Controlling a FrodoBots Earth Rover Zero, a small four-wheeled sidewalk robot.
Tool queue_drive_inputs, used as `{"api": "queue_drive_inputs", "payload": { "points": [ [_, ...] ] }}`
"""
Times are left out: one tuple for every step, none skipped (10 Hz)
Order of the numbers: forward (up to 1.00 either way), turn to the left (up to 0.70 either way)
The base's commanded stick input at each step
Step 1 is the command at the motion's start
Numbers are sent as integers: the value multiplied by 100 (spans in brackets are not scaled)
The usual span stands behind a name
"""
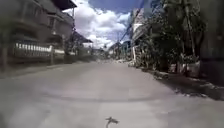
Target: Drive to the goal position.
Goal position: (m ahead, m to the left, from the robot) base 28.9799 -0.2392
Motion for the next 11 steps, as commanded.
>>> {"api": "queue_drive_inputs", "payload": {
  "points": [
    [100,0],
    [100,0],
    [100,0],
    [100,0],
    [100,0],
    [100,0],
    [100,0],
    [100,0],
    [100,0],
    [100,0],
    [100,0]
  ]
}}
